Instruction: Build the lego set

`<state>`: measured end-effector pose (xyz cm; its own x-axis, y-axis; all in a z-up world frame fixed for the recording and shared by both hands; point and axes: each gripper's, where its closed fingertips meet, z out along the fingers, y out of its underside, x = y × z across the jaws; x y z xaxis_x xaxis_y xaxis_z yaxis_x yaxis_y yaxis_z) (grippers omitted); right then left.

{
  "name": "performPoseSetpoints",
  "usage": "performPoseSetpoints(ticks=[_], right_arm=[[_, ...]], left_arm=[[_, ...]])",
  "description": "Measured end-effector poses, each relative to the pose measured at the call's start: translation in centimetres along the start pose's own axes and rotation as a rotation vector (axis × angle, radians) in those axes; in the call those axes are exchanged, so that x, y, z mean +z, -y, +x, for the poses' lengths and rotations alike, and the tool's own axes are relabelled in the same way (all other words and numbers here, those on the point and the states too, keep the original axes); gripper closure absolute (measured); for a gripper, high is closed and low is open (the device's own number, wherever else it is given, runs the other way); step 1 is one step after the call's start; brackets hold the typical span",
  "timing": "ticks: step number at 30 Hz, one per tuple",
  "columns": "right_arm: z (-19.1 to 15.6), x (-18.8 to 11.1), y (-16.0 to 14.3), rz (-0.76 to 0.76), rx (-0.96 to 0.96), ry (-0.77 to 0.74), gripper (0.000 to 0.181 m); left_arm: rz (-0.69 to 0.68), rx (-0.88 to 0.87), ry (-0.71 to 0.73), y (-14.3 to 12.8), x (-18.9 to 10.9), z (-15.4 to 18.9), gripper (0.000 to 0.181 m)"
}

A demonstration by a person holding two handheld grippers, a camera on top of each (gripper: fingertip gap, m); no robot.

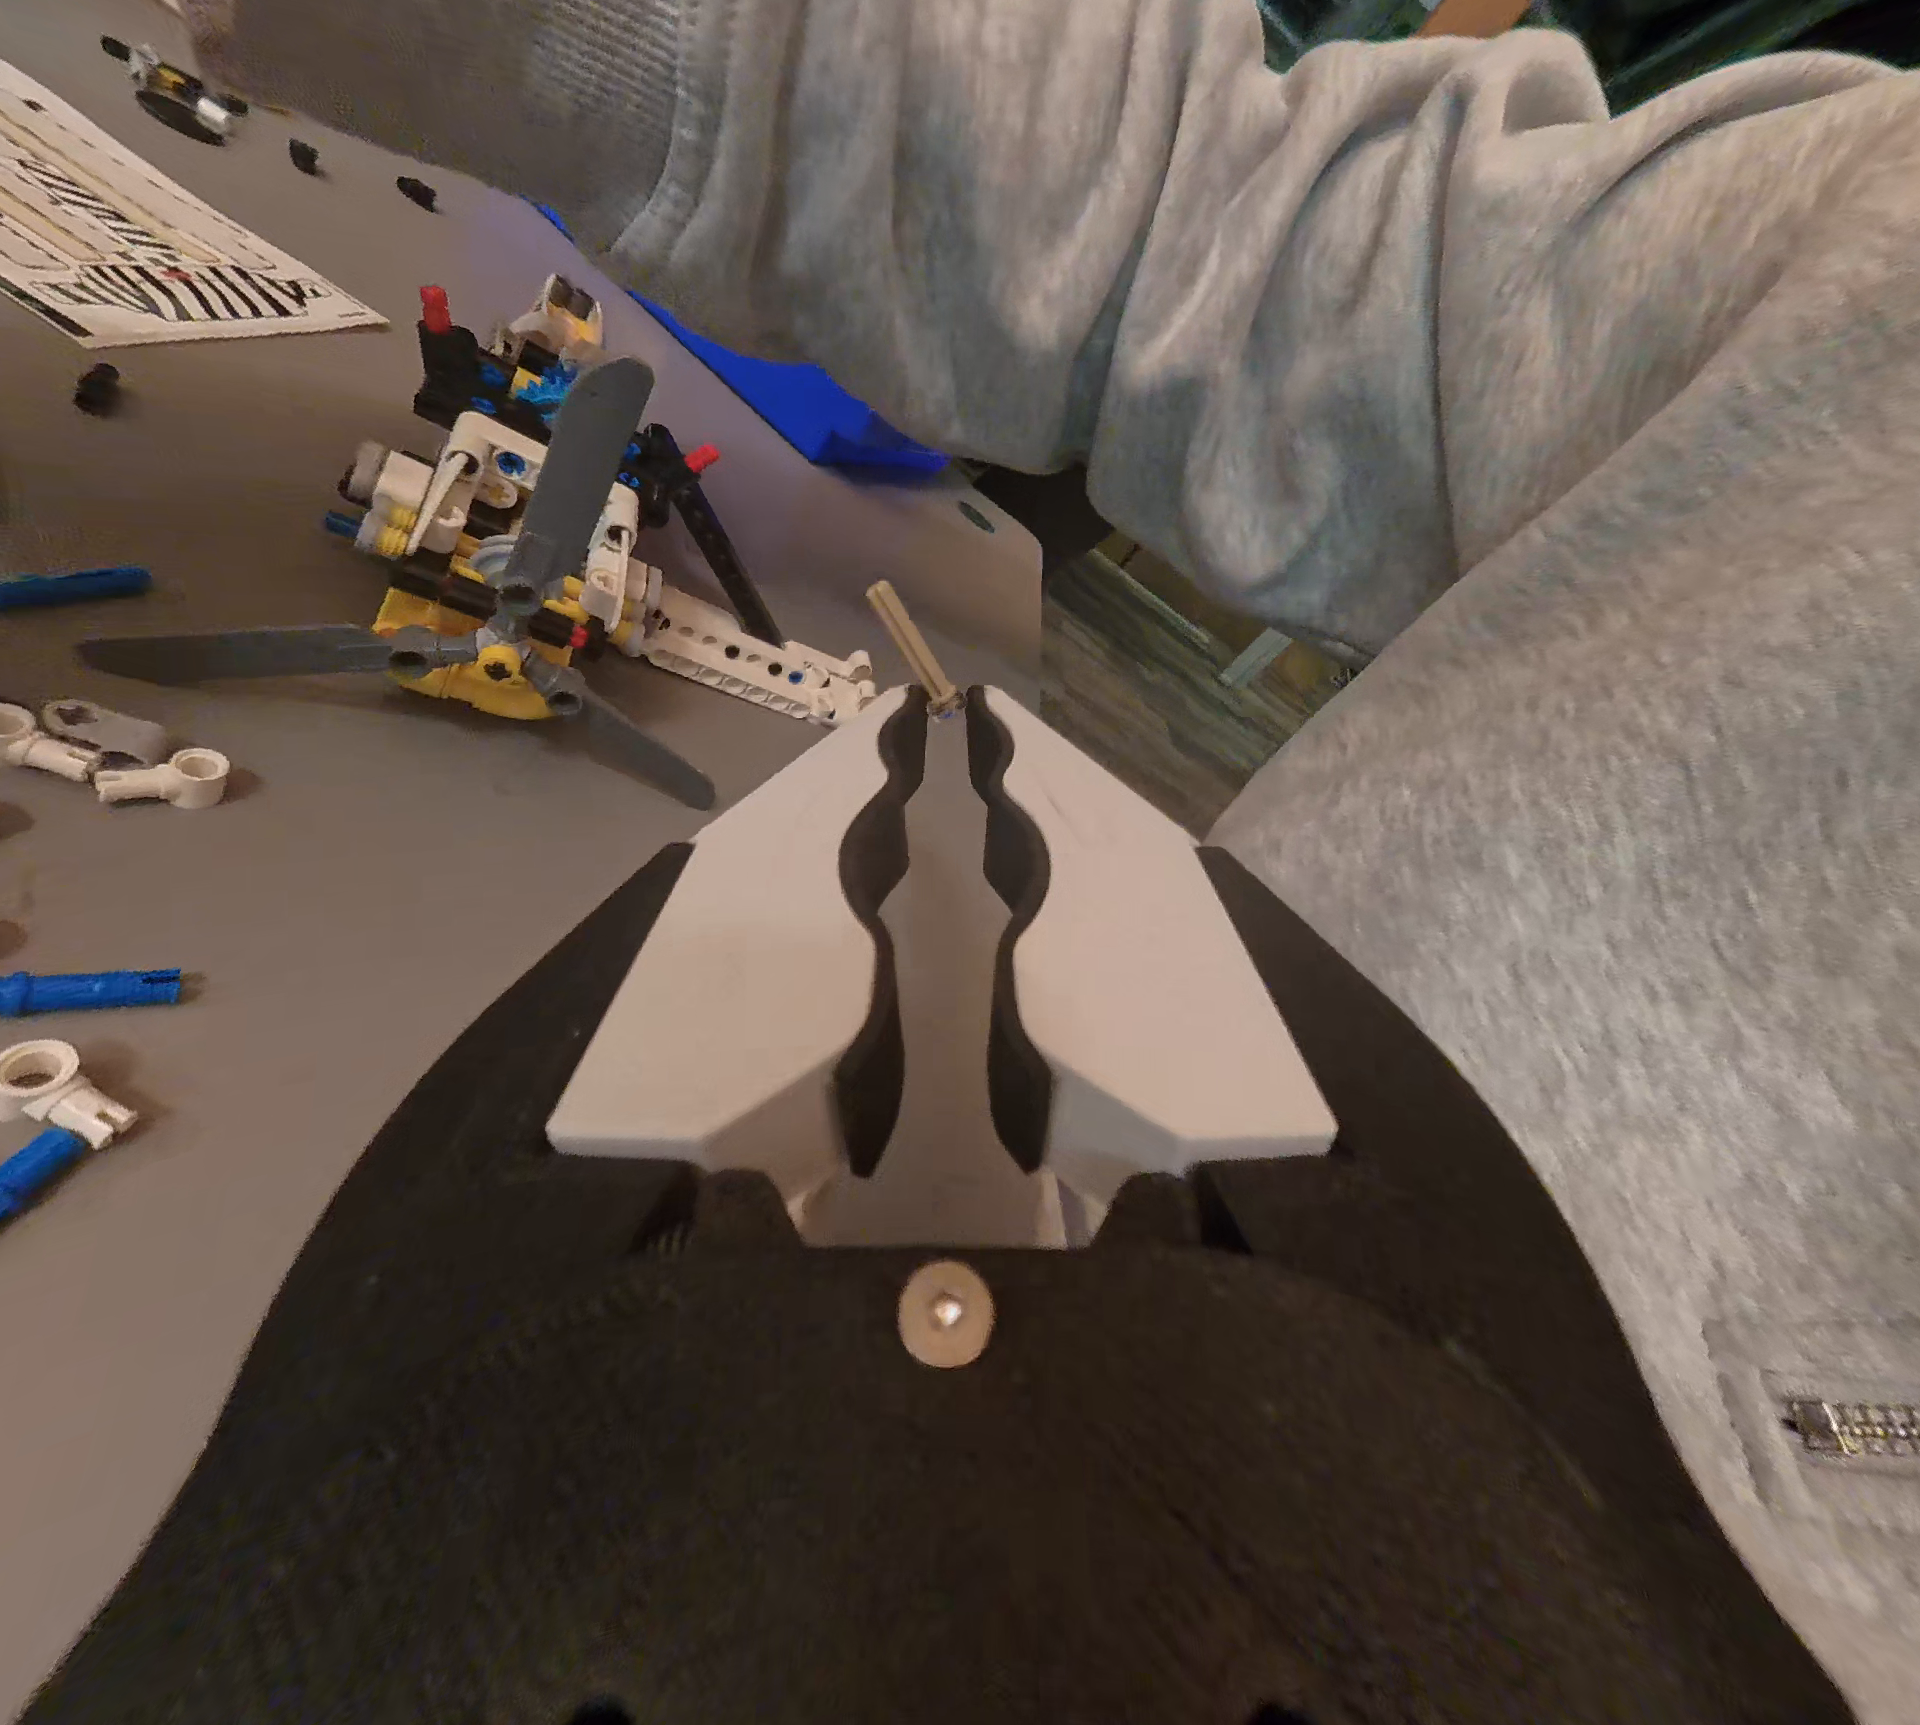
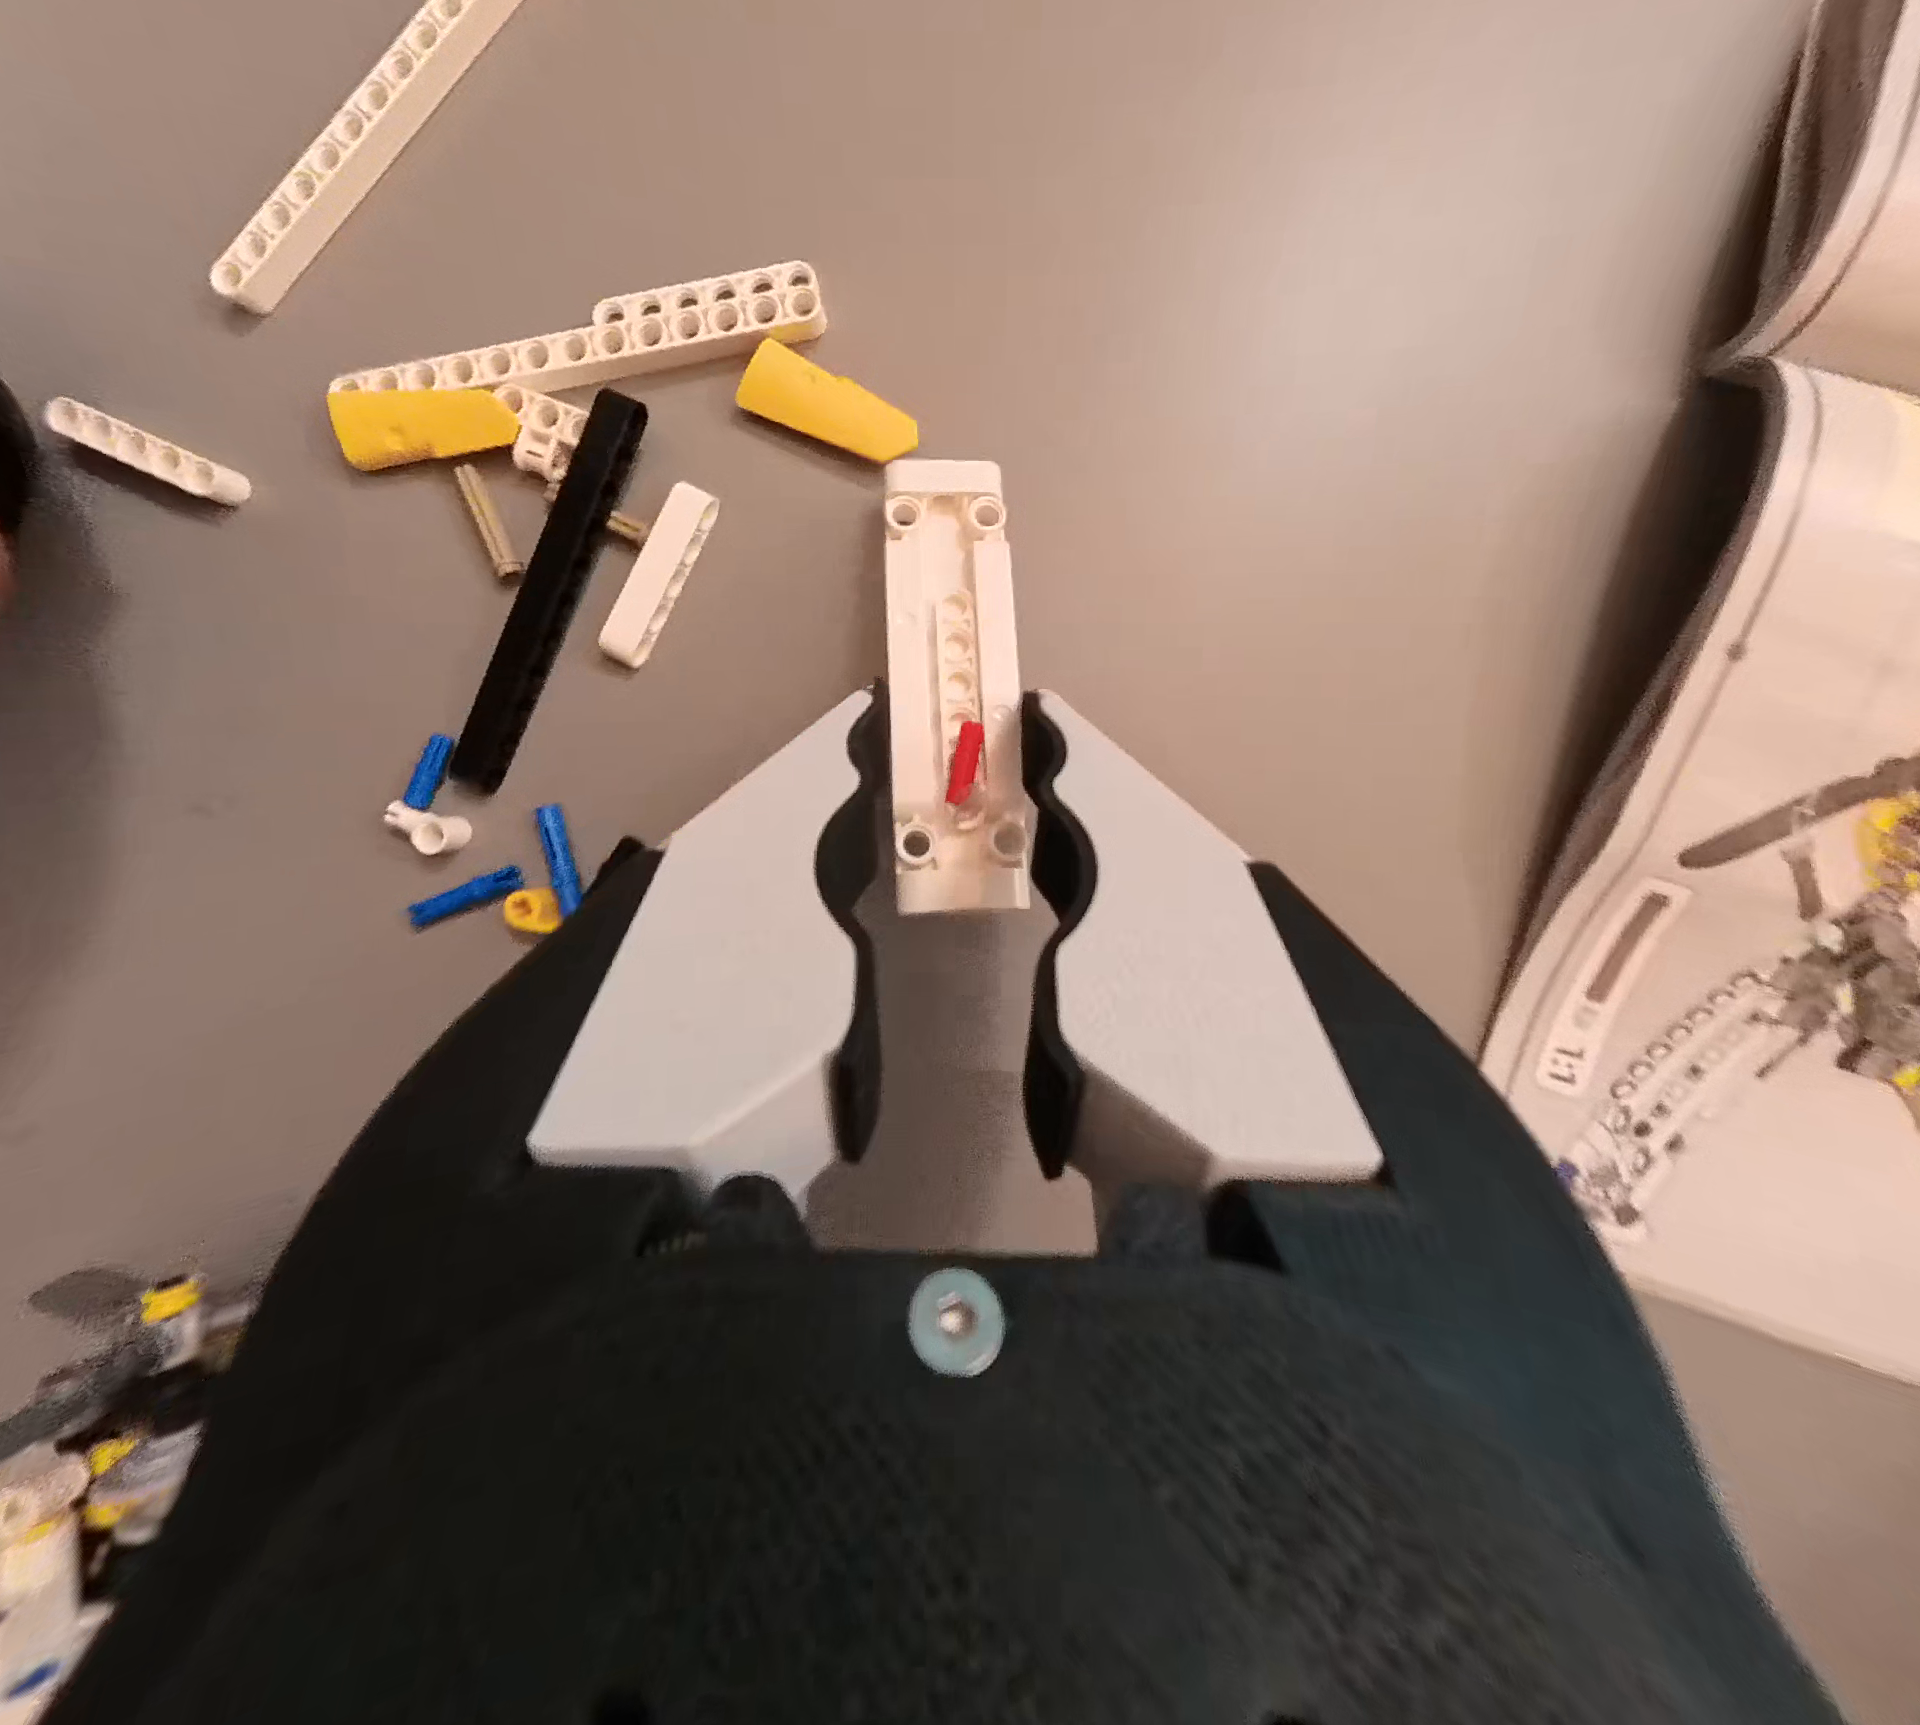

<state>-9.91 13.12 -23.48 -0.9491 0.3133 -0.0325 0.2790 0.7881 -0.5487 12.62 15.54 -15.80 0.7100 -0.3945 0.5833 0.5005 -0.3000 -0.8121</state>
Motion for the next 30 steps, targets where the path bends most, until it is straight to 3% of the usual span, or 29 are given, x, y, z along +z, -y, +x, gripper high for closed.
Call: performPoseSetpoints(ticks=[4,7,13,17,19,25,27,30], right_arm=[[0.0,0.4,-0.3,-0.032,-0.006,-0.008,0.157],[0.2,-1.7,-0.6,-0.078,-0.003,-0.080,0.157],[-2.0,-12.2,-0.2,0.104,0.094,-0.332,0.144],[-6.4,-19.7,-3.4,0.206,0.211,-0.679,0.140],[-9.9,-21.6,-6.2,0.297,0.310,-0.840,0.142],[-17.8,-18.9,-13.2,0.634,0.565,-1.052,0.147],[-19.2,-17.8,-14.0,0.703,0.602,-1.065,0.149],[-21.1,-17.9,-12.2,0.782,0.488,-1.089,0.157]], left_arm=[[0.014,-0.008,-0.004,0.2,-0.2,0.0,0.178],[0.011,-0.001,-0.001,0.1,-0.1,0.0,0.177],[0.004,0.003,0.004,0.0,-0.1,0.0,0.177],[-0.005,0.012,0.016,-0.1,0.0,-0.1,0.178],[-0.022,0.008,0.025,-0.3,0.2,-0.2,0.177],[-0.178,0.026,0.160,-2.3,1.7,-1.7,0.177],[-0.286,0.034,0.198,-3.8,2.7,-2.0,0.176],[-0.369,0.055,0.225,-4.8,4.3,-1.5,0.175]])
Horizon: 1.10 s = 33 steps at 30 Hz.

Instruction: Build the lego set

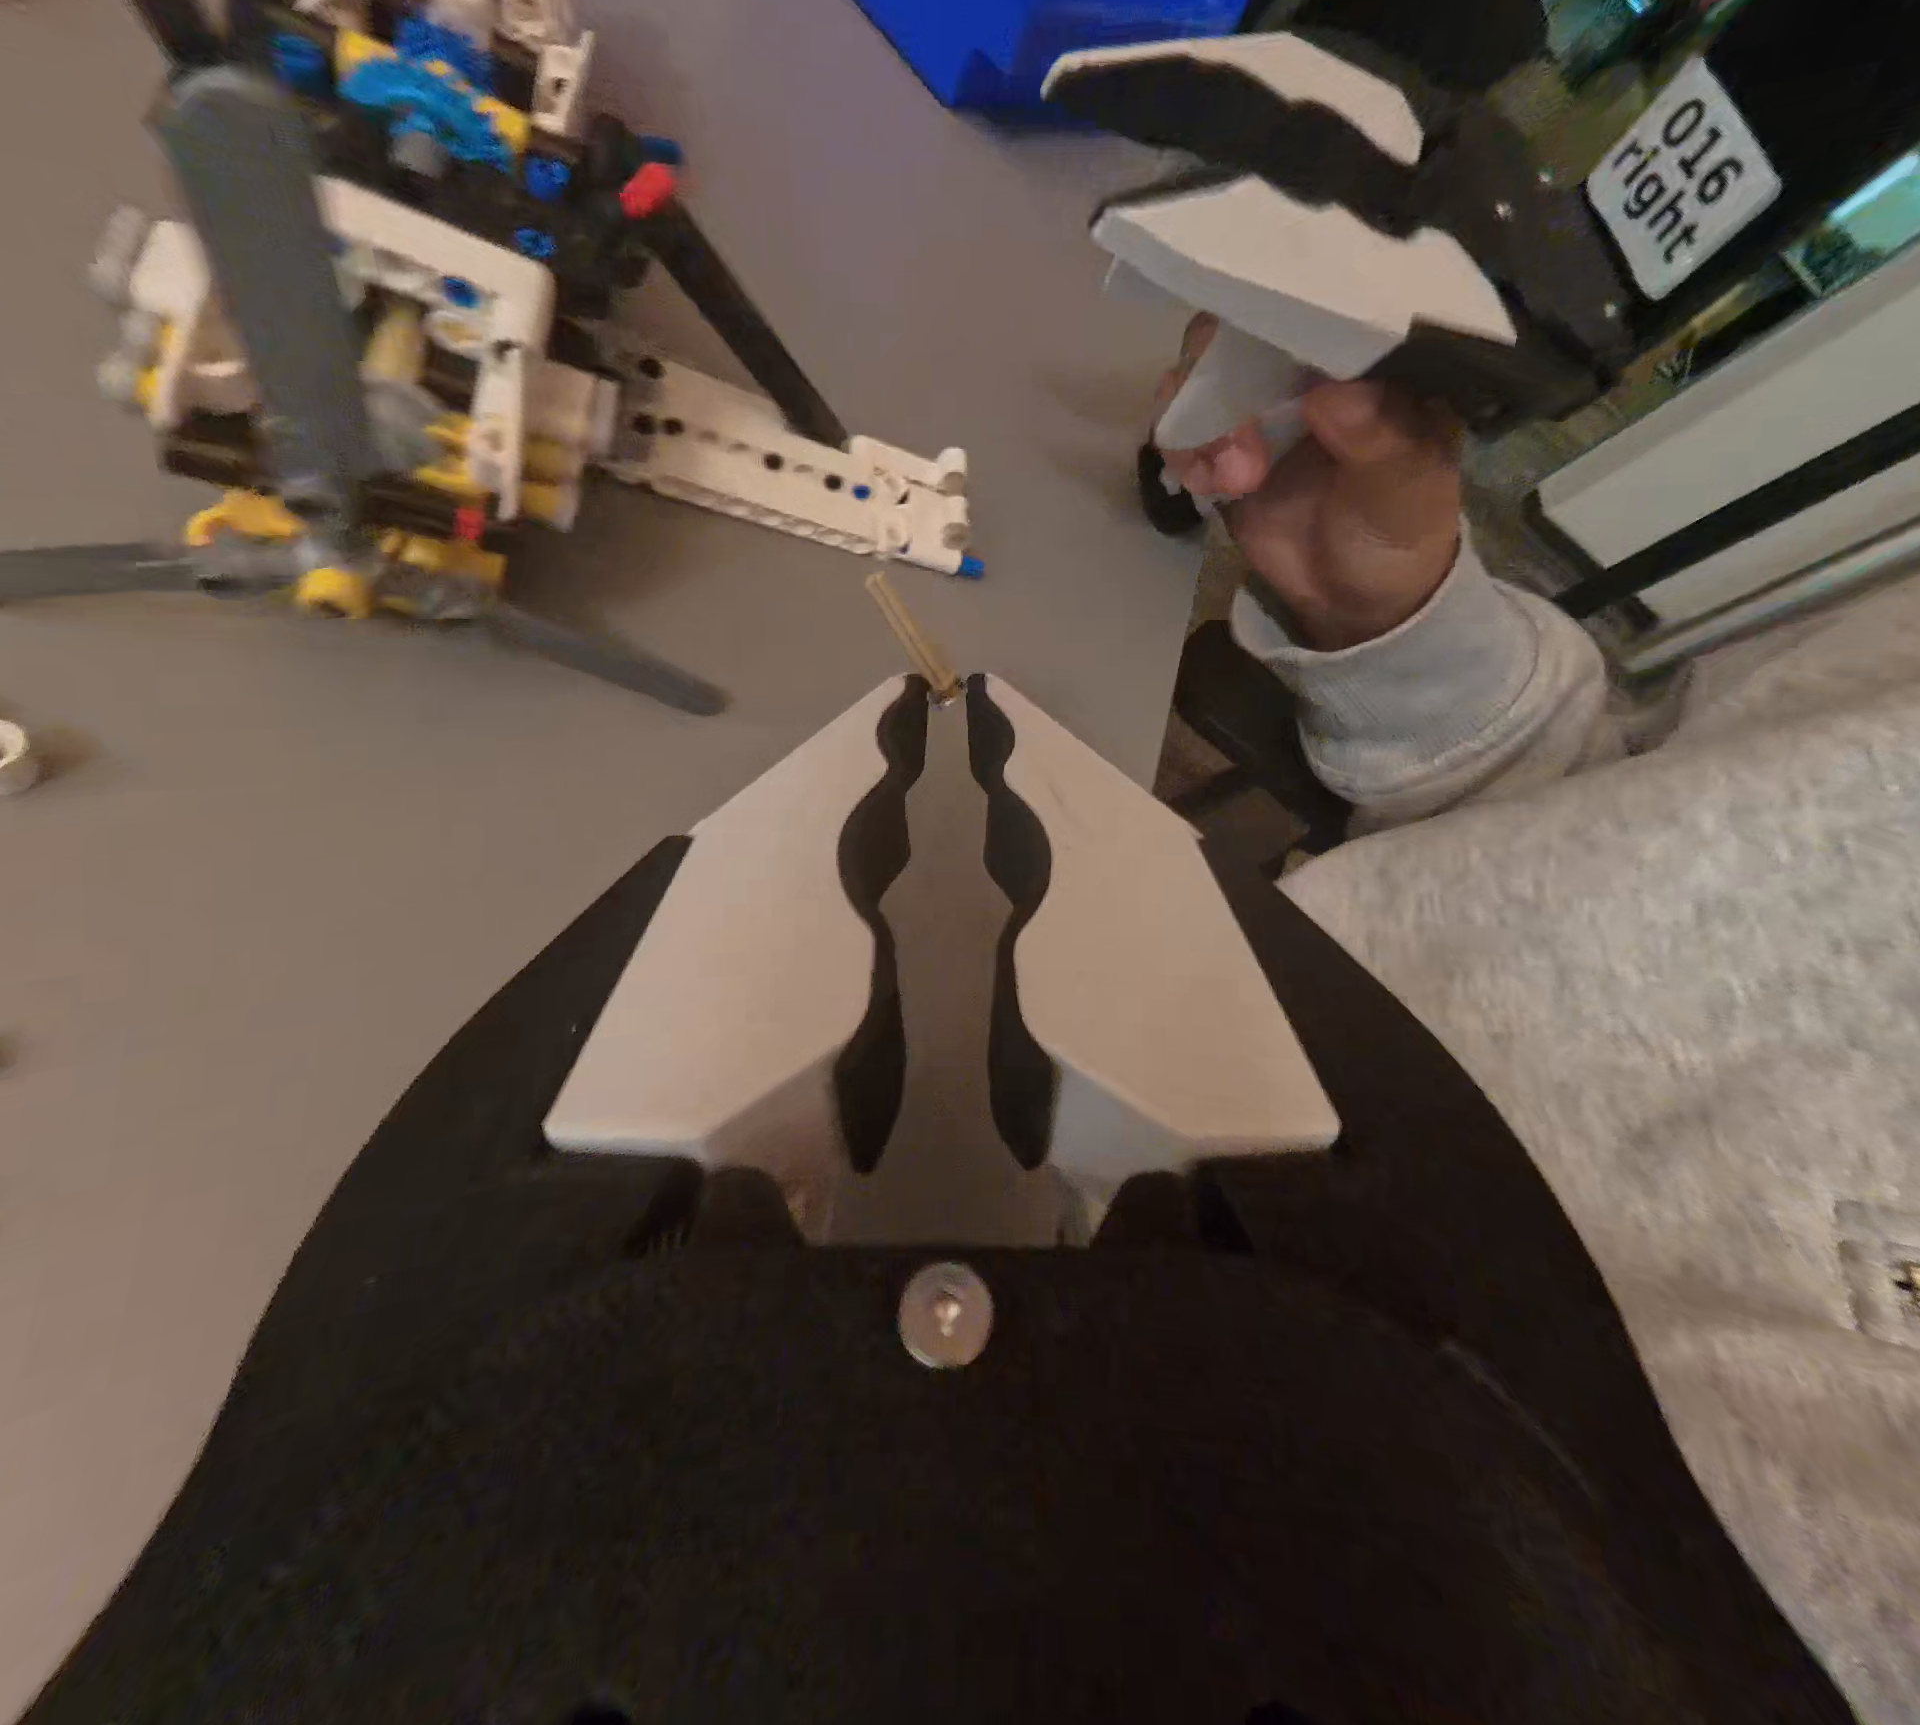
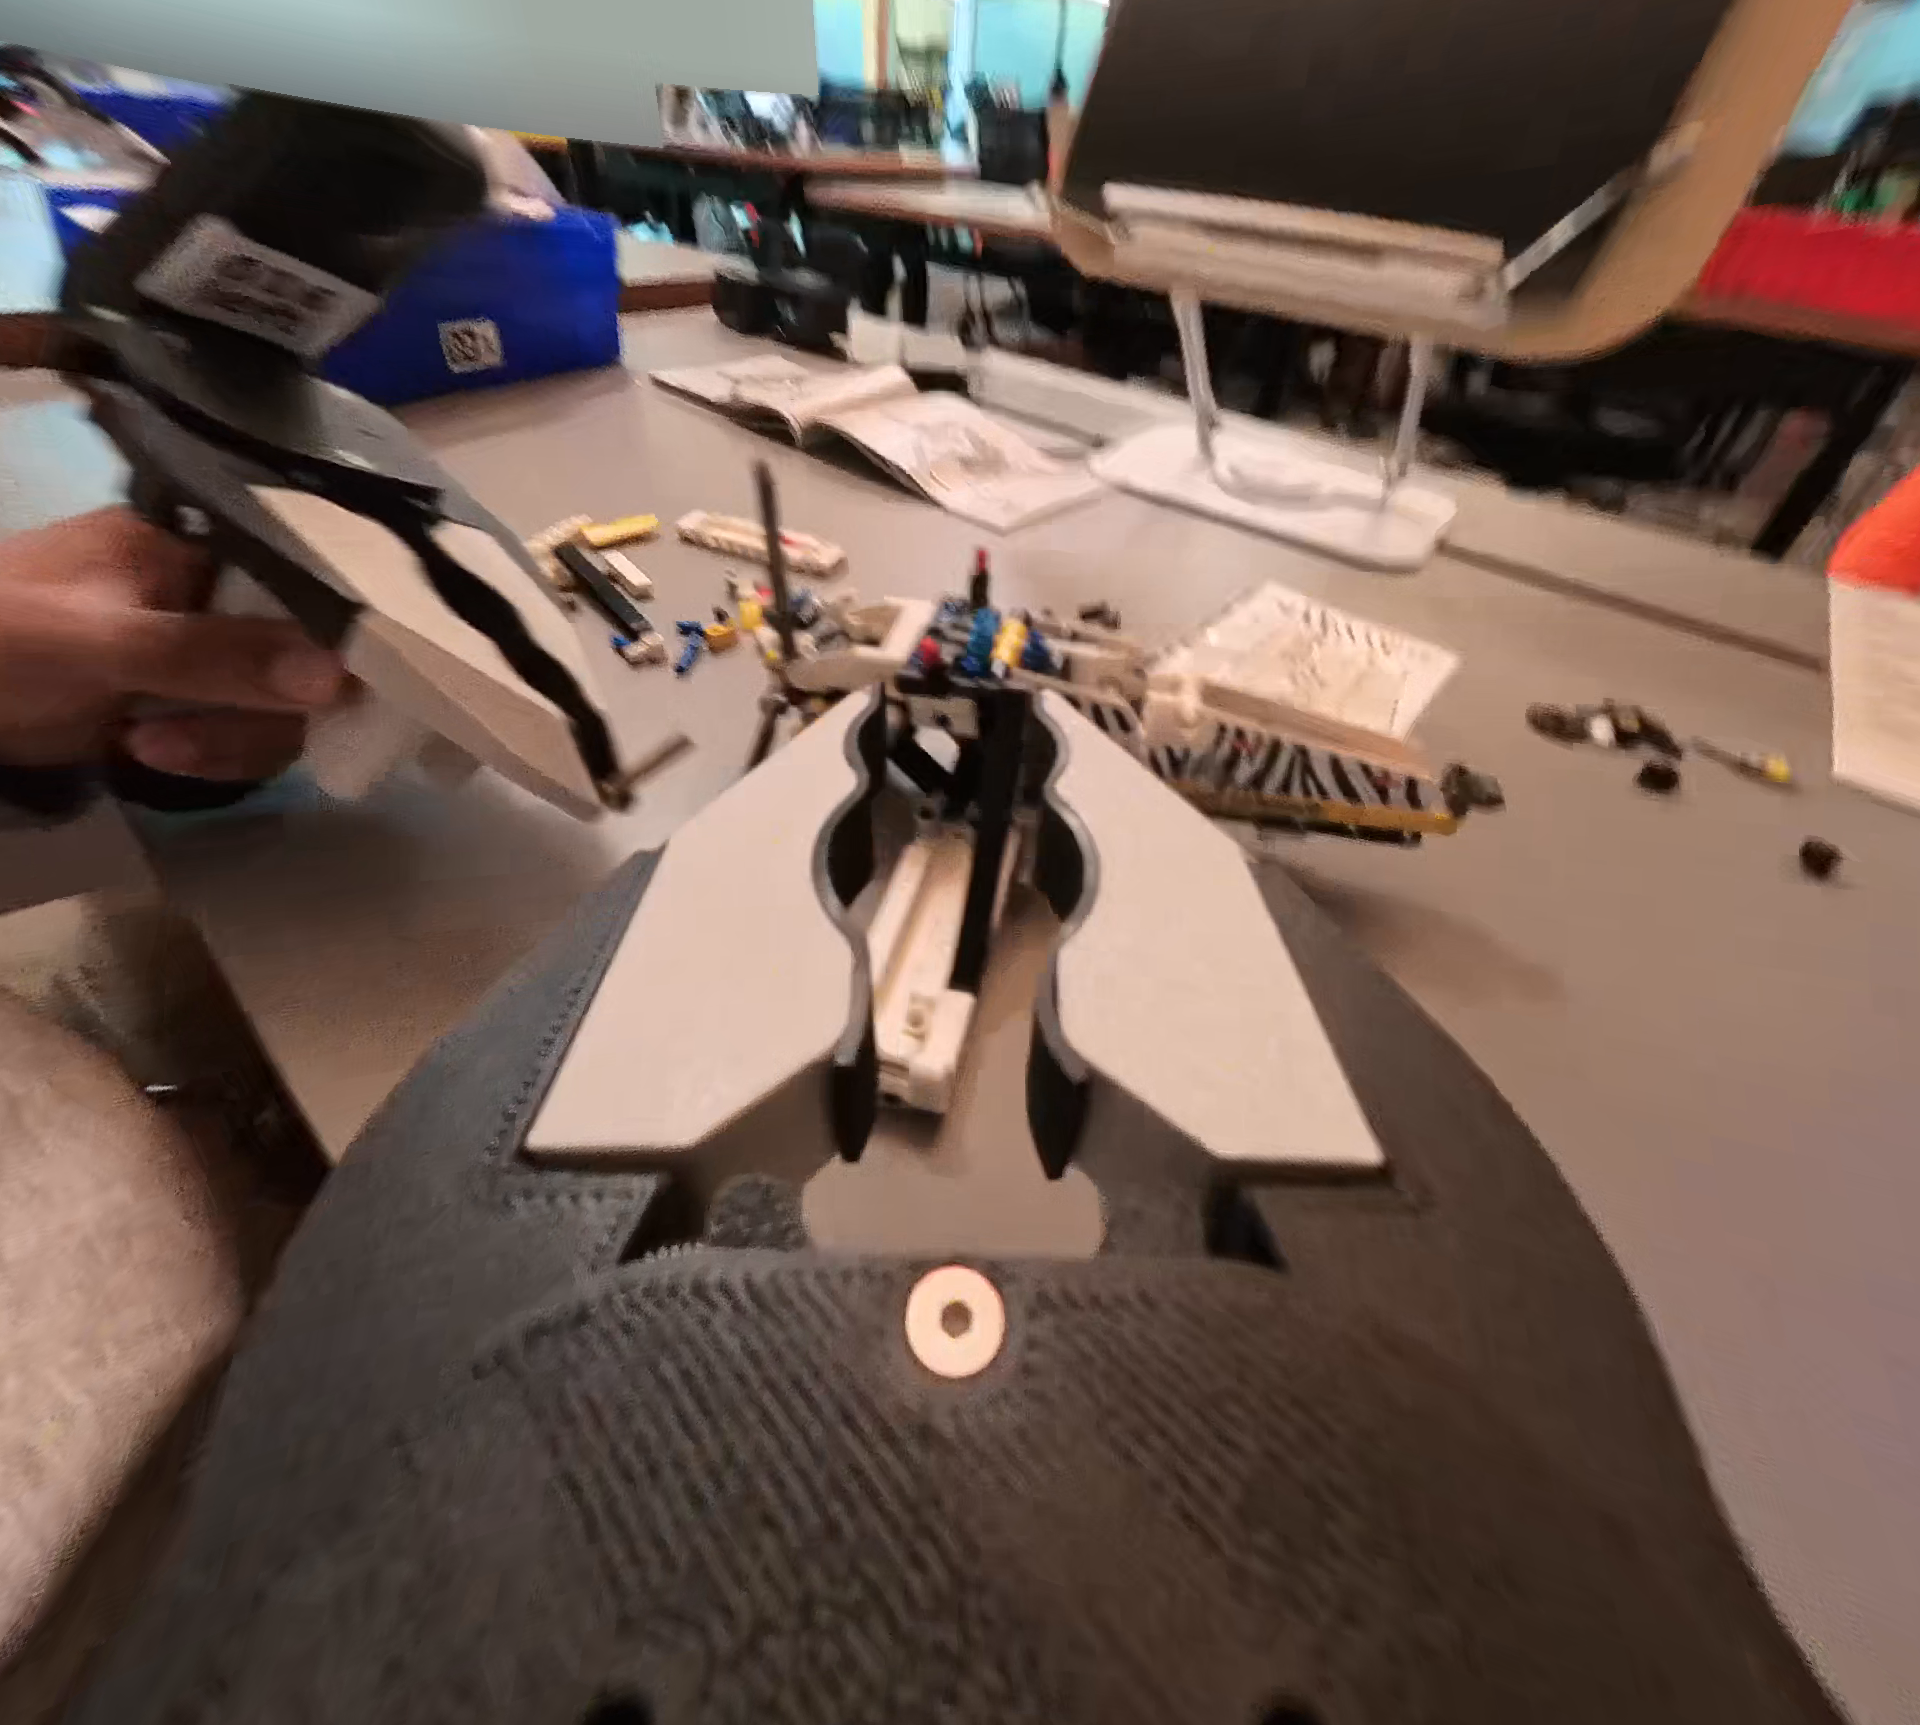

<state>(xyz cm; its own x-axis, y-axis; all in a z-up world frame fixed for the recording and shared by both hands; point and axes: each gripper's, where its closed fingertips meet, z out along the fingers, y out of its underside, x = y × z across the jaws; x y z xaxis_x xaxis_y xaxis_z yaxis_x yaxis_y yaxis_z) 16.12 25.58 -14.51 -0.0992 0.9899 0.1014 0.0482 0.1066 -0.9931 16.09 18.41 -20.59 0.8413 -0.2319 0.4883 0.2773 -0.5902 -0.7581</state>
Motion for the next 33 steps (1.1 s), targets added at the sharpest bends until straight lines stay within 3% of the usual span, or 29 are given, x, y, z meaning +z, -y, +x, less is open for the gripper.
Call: performPoseSetpoints(ticks=[4,8,10,13,15,24,28,33], right_arm=[[-3.4,-0.4,0.1,0.037,-0.209,0.084,0.160],[-3.8,-2.4,1.9,0.205,-0.284,0.024,0.173],[-3.3,-2.8,2.0,0.201,-0.223,0.012,0.181],[-3.4,-1.8,0.2,0.014,-0.057,0.075,0.161],[-4.1,-1.2,-0.2,-0.025,0.020,0.117,0.155],[-5.8,0.2,-1.2,-0.089,0.247,0.247,0.155],[-6.1,0.3,-0.7,-0.057,0.328,0.298,0.176],[-6.1,0.4,-0.3,-0.025,0.395,0.324,0.177]], left_arm=[[-0.033,0.001,-0.028,0.9,1.3,1.6,0.175],[-0.077,0.122,0.014,0.9,2.0,2.3,0.176],[-0.078,0.231,0.085,0.9,2.1,2.4,0.176],[-0.075,0.383,0.208,1.1,1.9,2.2,0.175],[-0.075,0.431,0.239,1.2,1.8,2.3,0.175],[0.007,0.416,0.185,1.9,0.9,2.9,0.175],[0.029,0.418,0.183,2.0,0.6,3.0,0.175],[0.065,0.373,0.138,2.3,0.5,3.1,0.175]])
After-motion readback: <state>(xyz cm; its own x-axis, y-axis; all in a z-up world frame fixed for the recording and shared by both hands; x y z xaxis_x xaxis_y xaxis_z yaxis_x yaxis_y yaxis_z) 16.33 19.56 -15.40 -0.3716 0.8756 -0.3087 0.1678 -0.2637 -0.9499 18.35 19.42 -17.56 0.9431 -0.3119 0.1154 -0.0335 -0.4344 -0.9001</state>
